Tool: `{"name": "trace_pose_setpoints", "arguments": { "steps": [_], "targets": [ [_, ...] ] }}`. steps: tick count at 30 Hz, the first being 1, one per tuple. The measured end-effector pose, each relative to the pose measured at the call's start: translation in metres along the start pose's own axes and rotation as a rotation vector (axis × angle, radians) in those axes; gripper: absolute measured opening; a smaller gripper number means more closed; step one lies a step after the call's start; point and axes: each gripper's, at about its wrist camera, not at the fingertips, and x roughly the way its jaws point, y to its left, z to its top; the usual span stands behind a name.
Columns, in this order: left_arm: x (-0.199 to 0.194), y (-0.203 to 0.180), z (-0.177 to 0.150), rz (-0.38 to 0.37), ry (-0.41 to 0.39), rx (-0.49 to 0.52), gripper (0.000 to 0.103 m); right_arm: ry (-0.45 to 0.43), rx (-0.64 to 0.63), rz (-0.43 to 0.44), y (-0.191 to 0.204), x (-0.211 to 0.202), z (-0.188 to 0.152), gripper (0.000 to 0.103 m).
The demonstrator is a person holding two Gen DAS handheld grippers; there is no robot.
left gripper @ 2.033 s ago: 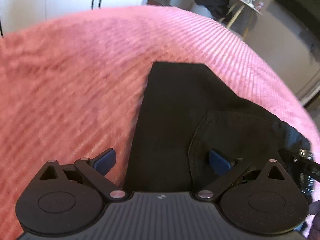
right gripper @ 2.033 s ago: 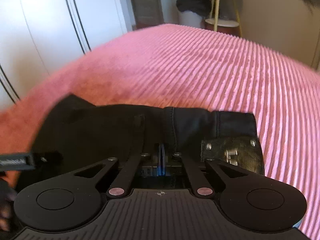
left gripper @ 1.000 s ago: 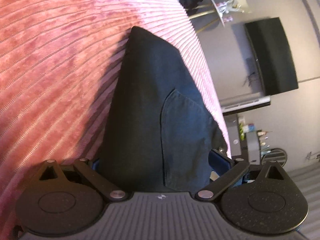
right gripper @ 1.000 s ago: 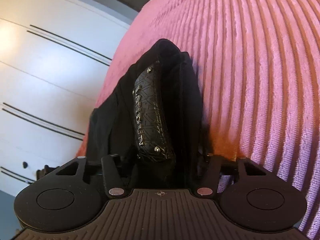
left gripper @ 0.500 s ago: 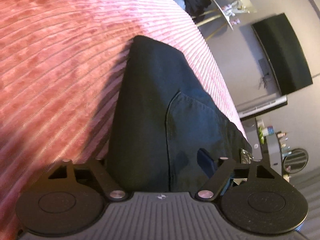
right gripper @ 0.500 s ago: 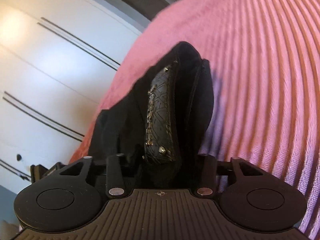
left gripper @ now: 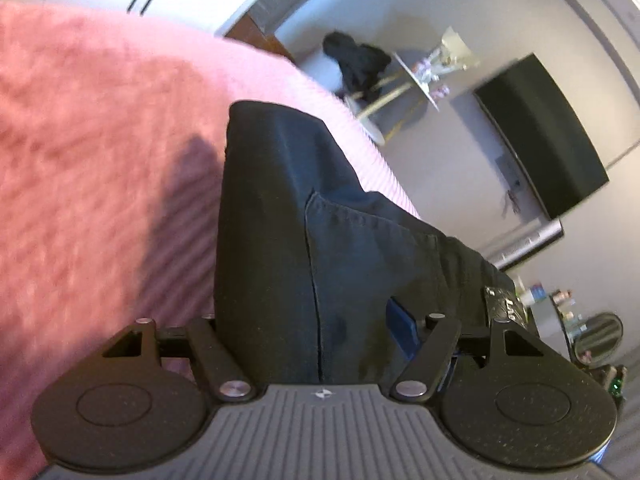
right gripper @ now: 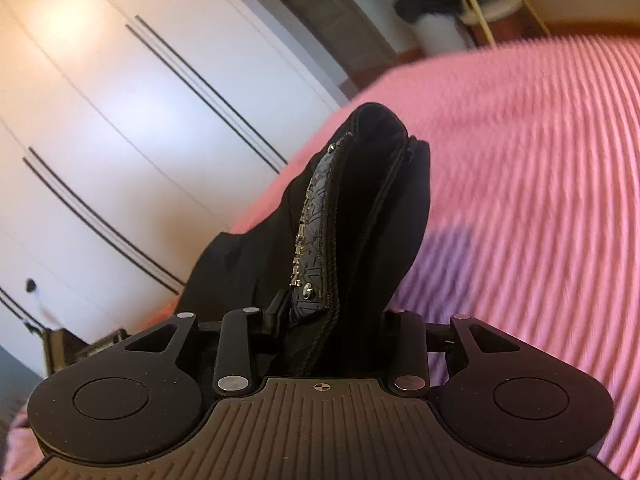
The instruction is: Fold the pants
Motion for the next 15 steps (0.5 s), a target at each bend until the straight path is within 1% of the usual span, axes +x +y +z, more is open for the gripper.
{"name": "trace_pose_setpoints", "arguments": {
  "steps": [1,2,3,4,5,6,7,8,9,11,12,13,15],
  "targets": [
    [0.002,-0.002,0.007,0.020,-0.007,0.009,0.069,-0.015,-0.007,-0.015,0.000,0.004,0.008,0.041],
    [0.007,-0.003,0.014,0.055,0.000,0.015,0.075,-0.031,-0.006,-0.047,-0.001,0.007,0.013,0.048],
    [0.012,-0.004,0.020,0.109,0.020,0.026,0.086,-0.048,0.007,-0.106,-0.004,0.009,0.017,0.054],
    [0.012,-0.004,0.024,0.192,0.007,0.043,0.087,-0.064,0.038,-0.186,-0.010,0.008,0.019,0.066],
    [0.007,-0.005,0.024,0.248,-0.037,0.067,0.091,-0.097,0.056,-0.249,-0.014,0.003,0.018,0.071],
    [-0.002,-0.003,0.023,0.296,-0.088,0.076,0.096,-0.136,0.076,-0.290,-0.018,-0.006,0.014,0.074],
    [-0.013,-0.001,0.018,0.342,-0.141,0.060,0.097,-0.158,0.103,-0.298,-0.022,-0.016,0.007,0.074],
    [-0.023,0.000,0.012,0.351,-0.179,0.034,0.098,-0.162,0.124,-0.269,-0.024,-0.023,-0.002,0.074],
    [-0.033,0.003,0.002,0.324,-0.214,-0.012,0.099,-0.157,0.149,-0.221,-0.026,-0.029,-0.014,0.074],
    [-0.042,0.007,-0.019,0.281,-0.235,-0.108,0.099,-0.140,0.198,-0.166,-0.028,-0.030,-0.036,0.071],
    [-0.042,0.006,-0.029,0.272,-0.242,-0.145,0.099,-0.124,0.220,-0.154,-0.028,-0.026,-0.045,0.070],
    [-0.039,0.001,-0.040,0.275,-0.236,-0.159,0.099,-0.109,0.233,-0.144,-0.028,-0.023,-0.053,0.067],
    [-0.035,-0.010,-0.055,0.305,-0.206,-0.142,0.099,-0.084,0.225,-0.178,-0.023,-0.014,-0.057,0.067]
  ]
}}
